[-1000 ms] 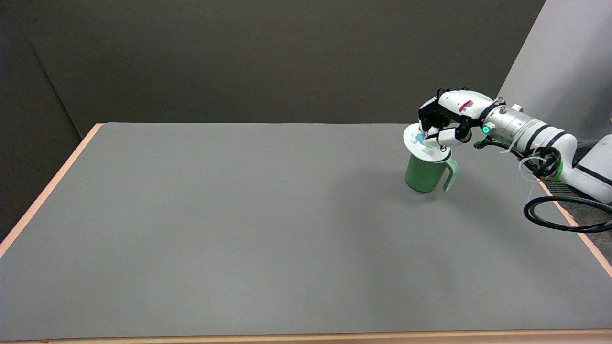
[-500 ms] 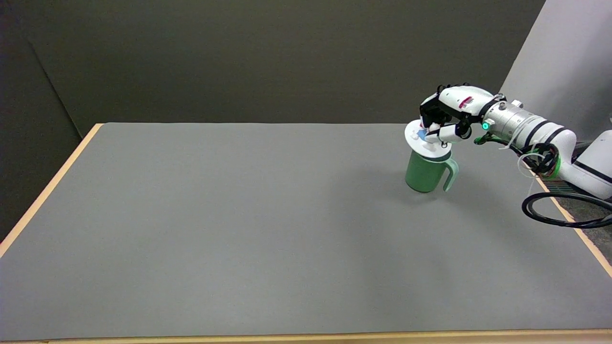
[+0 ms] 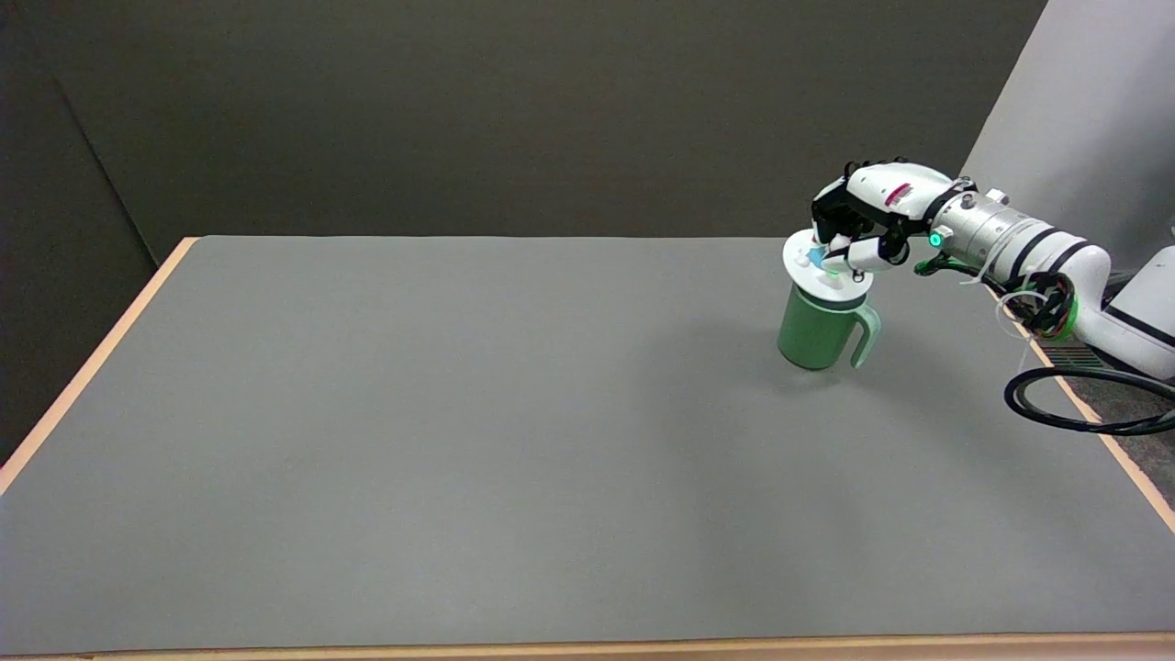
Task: Place the white cup lid onto the cup.
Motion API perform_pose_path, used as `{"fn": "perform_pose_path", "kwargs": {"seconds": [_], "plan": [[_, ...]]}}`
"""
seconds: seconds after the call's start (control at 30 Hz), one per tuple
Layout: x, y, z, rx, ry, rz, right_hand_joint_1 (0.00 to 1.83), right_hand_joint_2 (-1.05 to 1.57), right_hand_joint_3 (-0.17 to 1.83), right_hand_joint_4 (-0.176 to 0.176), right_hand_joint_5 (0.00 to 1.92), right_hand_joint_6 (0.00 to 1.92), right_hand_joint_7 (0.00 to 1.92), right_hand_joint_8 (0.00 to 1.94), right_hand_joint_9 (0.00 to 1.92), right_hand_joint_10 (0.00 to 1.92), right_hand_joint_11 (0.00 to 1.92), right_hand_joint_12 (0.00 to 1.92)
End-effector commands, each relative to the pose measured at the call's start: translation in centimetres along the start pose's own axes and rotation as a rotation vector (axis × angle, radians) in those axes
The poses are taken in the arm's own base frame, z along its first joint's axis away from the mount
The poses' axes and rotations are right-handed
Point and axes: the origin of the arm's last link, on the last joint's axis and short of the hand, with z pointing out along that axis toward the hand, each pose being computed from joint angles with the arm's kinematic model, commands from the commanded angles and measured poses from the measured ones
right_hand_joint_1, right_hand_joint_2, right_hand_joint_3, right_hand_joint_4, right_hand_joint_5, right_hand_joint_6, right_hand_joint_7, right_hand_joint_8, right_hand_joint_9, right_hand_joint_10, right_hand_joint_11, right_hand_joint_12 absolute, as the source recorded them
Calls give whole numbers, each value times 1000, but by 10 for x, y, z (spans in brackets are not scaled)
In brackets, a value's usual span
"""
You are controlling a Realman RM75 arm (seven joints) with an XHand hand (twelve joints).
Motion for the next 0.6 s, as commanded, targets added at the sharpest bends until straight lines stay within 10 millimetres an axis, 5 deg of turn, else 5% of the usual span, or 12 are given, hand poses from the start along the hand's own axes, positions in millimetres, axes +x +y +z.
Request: {"fn": "perform_pose_path", "kwargs": {"seconds": [0.03,0.17,0.6], "plan": [[-1,1,-1,-11,-11,-6,1213,1043,234,-43,774,1337,1037,942,1028,621,679,1342],[-1,1,-1,-21,-16,-3,1209,1051,213,-18,797,1325,1030,934,1019,653,690,1330],[-1,3,-4,-56,-43,-17,1217,1019,253,-23,819,1310,1062,879,1044,629,717,1345]]}}
